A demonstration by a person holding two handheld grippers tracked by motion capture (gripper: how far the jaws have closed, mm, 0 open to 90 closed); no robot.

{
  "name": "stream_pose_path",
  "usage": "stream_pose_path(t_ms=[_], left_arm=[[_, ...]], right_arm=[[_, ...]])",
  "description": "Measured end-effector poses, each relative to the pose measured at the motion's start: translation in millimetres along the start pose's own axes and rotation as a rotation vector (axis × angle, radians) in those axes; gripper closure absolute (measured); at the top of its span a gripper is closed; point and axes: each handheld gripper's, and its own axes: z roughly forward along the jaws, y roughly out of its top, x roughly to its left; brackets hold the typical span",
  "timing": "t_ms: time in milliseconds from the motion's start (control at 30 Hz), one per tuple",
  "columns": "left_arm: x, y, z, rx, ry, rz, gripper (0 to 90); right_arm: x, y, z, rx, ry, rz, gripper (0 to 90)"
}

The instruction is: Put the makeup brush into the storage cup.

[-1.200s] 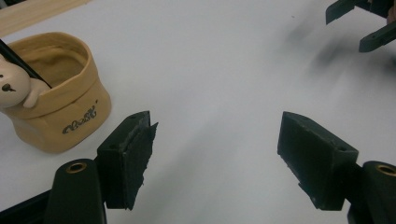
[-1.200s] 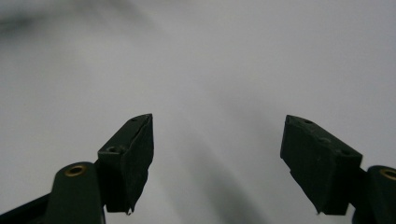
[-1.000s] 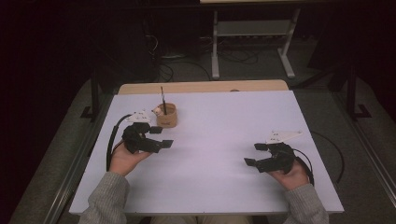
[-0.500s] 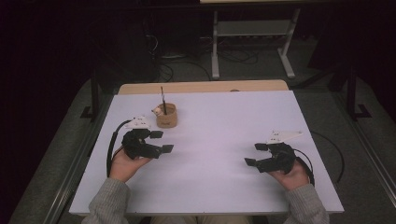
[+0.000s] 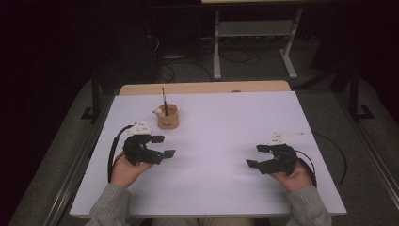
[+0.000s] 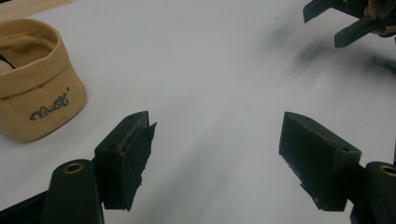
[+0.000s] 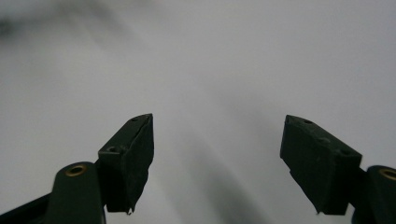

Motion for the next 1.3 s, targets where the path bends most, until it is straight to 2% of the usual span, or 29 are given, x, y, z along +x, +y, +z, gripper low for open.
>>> stream_pose_path(t_ms=[400,800,1300], left_arm=[[-7.1,-4.9,0.1,0.000,-0.002,0.011,24.3],[-8.1,-19.3,-6.0,-0.012,0.004,-0.014,24.0],[-11.4,-32.5,-12.9,-0.025,0.019,-0.020,23.6]], right_arm=[[-0.1,-0.1,0.0,-0.001,0.001,-0.001,24.8],[-0.6,-0.5,0.2,0.000,0.002,-0.006,24.8],[0.1,-1.2,1.4,0.004,0.005,-0.007,24.8]])
